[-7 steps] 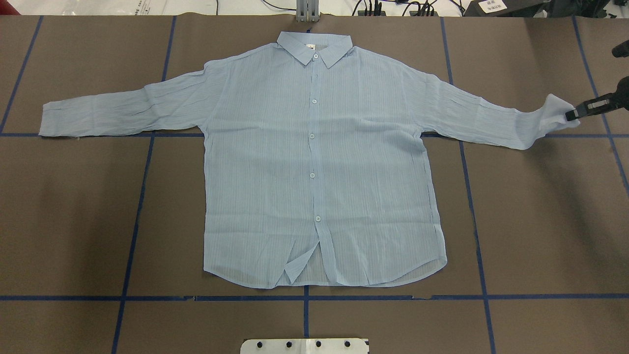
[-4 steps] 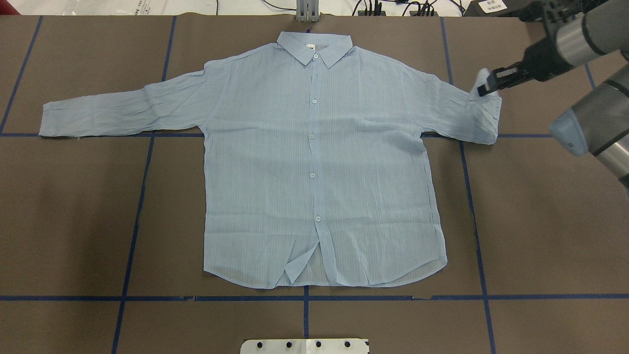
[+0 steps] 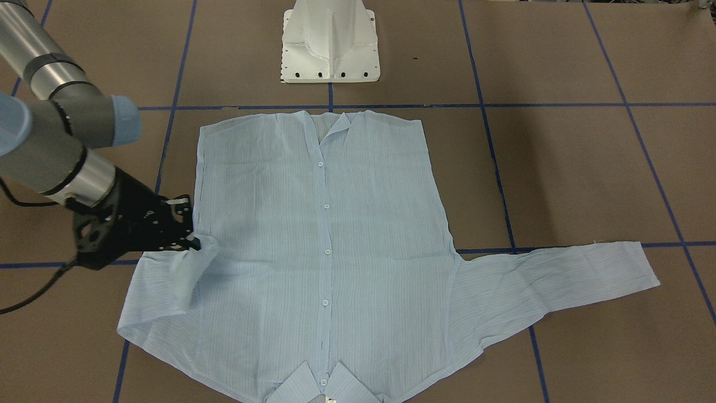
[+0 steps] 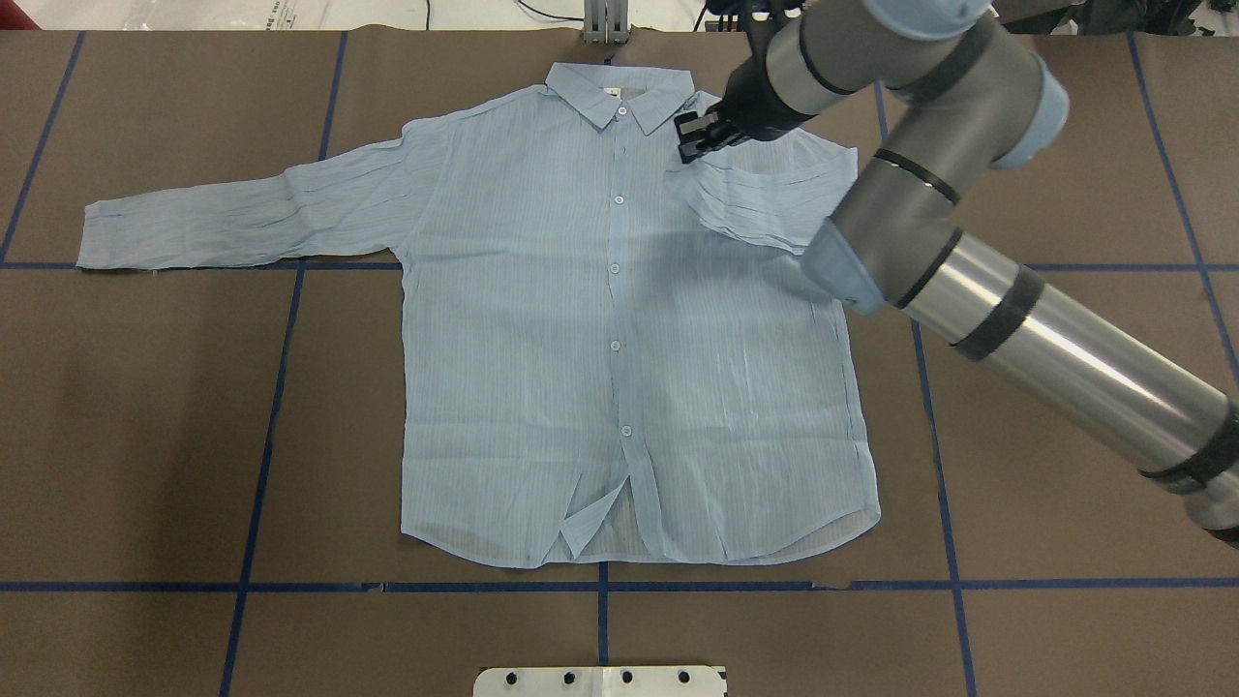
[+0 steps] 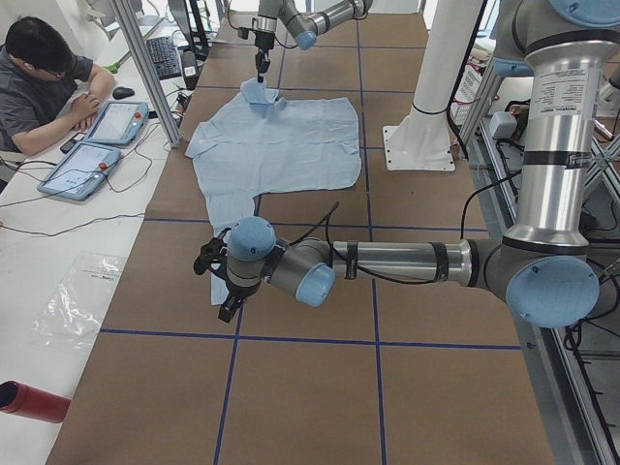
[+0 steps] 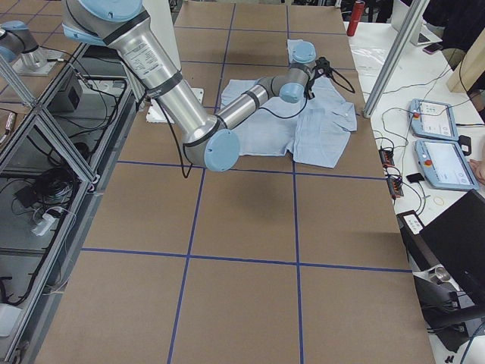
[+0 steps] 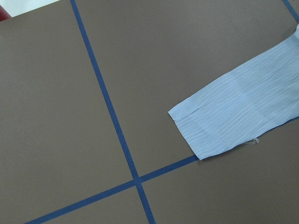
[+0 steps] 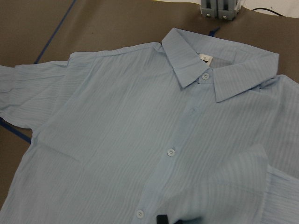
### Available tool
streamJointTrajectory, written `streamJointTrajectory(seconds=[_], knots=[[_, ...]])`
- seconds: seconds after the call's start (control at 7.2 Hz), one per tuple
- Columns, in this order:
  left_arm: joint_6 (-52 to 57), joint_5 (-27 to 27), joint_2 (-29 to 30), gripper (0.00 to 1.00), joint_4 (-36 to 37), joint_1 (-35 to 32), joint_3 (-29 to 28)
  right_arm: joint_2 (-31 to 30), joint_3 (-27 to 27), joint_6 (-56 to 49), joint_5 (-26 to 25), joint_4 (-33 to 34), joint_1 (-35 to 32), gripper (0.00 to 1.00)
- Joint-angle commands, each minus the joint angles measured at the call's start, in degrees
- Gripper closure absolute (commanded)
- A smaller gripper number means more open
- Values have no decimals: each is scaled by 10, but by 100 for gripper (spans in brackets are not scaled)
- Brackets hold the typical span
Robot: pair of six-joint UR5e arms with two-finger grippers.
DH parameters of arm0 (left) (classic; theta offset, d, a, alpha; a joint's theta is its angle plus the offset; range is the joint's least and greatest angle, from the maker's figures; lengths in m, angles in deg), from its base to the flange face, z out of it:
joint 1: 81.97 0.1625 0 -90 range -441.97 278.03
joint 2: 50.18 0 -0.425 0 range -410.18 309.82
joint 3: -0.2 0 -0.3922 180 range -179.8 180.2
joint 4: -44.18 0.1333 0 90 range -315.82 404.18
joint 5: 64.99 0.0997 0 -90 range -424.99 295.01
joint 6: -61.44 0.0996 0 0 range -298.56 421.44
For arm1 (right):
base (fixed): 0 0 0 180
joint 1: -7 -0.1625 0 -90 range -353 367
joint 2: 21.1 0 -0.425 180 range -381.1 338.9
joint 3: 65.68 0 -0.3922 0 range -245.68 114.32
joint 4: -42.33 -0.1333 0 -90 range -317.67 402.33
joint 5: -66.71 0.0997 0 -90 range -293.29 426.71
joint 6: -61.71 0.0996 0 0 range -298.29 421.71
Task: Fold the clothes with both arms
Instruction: 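Carry the grasped sleeve across the shirt front toward the collar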
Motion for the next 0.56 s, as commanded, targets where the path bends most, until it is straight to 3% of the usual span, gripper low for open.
streamJointTrajectory(seconds=[0.0,0.42], knots=[[1,0,-2,0,1,0,-2,120,112,31,-89,4,58,100],[-1,0,-1,0,1,0,-2,131,165,29,-130,3,100,100]])
